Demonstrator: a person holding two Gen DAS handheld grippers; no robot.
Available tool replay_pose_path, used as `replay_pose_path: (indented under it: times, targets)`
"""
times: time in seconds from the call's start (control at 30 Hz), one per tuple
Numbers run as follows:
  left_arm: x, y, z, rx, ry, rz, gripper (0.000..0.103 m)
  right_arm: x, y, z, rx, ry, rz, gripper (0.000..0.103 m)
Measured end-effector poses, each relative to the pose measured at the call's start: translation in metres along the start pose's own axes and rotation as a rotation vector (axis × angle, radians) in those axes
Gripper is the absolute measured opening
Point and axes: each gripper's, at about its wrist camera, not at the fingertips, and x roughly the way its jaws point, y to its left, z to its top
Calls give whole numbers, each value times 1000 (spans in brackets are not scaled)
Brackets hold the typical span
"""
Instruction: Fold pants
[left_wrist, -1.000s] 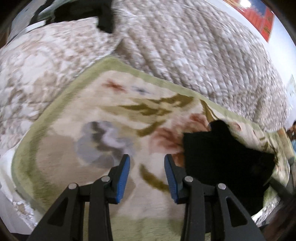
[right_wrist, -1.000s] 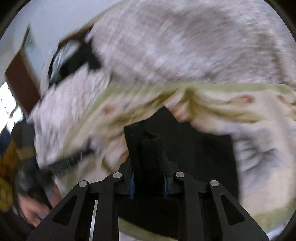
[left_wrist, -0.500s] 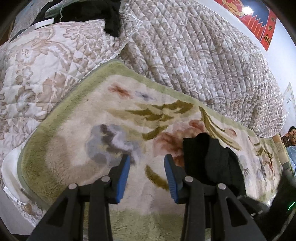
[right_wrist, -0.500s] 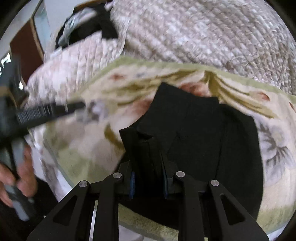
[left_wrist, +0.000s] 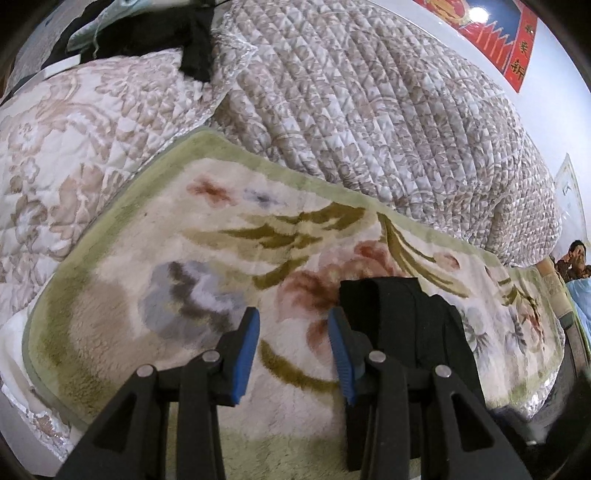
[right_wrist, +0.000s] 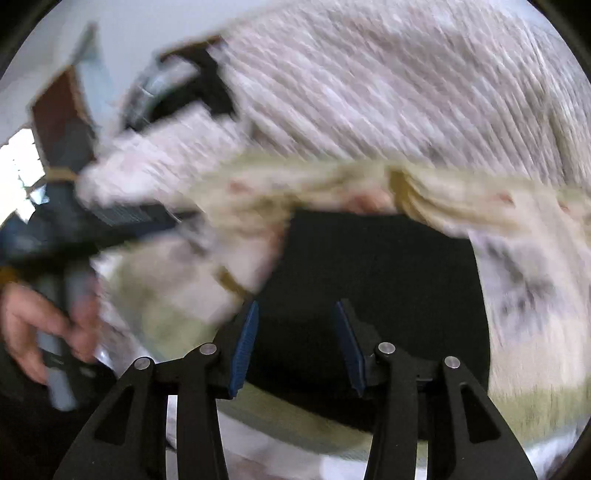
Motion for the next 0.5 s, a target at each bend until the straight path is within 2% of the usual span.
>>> replay_pose_path:
  times: [0.03,0.07,0.2,0.27,0.33,0.37,0.43,0.5]
  targets:
    - [1,-4,1,5,-1,-5,41,12,-6,-6,26,78,25,42]
    - [1,-7,3,10,-4,-13,41,15,-9,-10,42,106,65,40]
    - [5,-32,9,72,-9,-42,41,-16,-29,9,84,-7,79,40]
    - [11,-49,10,117,11,-82,41,-25,-53,28,112,-51,13,40]
    - [21,-71,11,171,44,-121,41,-16,-77,48,116,-22,-65,30]
    - [27,-82,11,189,66,-143,41,-9,-85,54,126,-6,-66,18]
    - [43,-103,14,226,103,-201,41,12,-101,69,139,38,-65,18]
    - [64,-115,15,246,129,-191,41,27,-111,79,140,50,-48,17]
